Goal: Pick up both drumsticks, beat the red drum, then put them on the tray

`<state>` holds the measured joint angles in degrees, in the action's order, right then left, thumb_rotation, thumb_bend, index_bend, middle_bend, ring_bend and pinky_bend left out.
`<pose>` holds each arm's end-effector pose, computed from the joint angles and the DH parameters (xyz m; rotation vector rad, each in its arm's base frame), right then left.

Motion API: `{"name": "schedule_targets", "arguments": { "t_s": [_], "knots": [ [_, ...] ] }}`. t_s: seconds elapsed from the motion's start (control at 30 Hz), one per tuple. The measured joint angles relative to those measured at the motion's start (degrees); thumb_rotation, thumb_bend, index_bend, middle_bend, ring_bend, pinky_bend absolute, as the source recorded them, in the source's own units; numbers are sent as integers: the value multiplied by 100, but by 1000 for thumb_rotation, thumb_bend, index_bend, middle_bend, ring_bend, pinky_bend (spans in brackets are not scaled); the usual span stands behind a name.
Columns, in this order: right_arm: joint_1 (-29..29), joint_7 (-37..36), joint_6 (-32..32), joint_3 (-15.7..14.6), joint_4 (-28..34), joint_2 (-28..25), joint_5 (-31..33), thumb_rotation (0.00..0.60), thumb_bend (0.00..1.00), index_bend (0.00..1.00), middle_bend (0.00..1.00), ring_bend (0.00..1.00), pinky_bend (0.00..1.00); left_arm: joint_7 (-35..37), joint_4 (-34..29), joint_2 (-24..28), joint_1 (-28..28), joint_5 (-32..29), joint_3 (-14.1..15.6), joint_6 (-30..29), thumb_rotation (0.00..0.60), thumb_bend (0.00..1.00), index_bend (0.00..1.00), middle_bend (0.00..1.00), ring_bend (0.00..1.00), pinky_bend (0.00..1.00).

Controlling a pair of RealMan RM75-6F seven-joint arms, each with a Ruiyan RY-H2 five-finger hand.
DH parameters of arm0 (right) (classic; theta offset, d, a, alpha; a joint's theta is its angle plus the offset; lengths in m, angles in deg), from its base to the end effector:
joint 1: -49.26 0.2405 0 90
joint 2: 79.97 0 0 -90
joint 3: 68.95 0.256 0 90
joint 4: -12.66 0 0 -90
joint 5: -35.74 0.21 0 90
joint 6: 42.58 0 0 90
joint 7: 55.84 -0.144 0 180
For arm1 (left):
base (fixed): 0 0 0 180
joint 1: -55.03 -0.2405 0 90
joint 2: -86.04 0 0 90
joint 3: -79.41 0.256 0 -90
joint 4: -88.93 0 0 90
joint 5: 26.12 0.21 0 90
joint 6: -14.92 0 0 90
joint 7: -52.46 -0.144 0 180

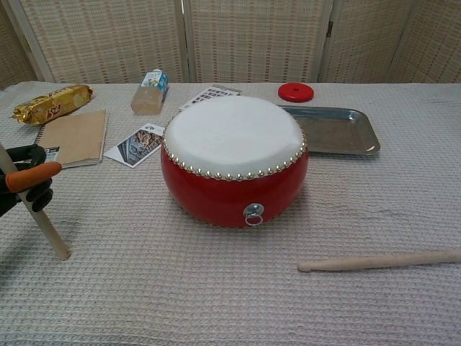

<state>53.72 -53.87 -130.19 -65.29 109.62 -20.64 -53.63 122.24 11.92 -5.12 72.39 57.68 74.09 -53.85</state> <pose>-0.2904 -0.1804 0.1822 1.4144 -0.8092 0.9443 -0.2628 0.2458 -0.0048 -0.7591 -2.1626 -1.7408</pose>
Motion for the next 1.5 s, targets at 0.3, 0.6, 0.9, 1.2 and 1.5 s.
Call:
{"name": "schedule_targets", "arguments": {
  "t_s": [0.3,0.6,0.9,1.2,1.5],
  "knots": [
    [-29,22,-53,11,20,-17,-9,600,182,190,204,131,357,-425,130,-183,-18,226,193,-182,600,227,741,865,775,754],
    [-48,10,-91,16,13,-12,-28,600,183,191,204,131,357,-747,353,-378,-40,408,405,-285,600,229,777,892,799,775],
    [-70,-21,-128,21,-17,-10,-38,600,184,191,204,131,357,-1199,562,-628,-28,389,400,-355,600,229,837,959,864,896],
    [-90,-68,-141,23,-51,-14,-27,600,186,191,204,131,356,-1364,731,-753,-20,273,408,-267,600,231,855,971,874,904],
    [-89,-61,-129,26,-55,-6,-25,600,187,191,204,131,357,-1458,1046,-922,-22,240,403,-260,600,236,891,1000,908,953]
  ]
}}
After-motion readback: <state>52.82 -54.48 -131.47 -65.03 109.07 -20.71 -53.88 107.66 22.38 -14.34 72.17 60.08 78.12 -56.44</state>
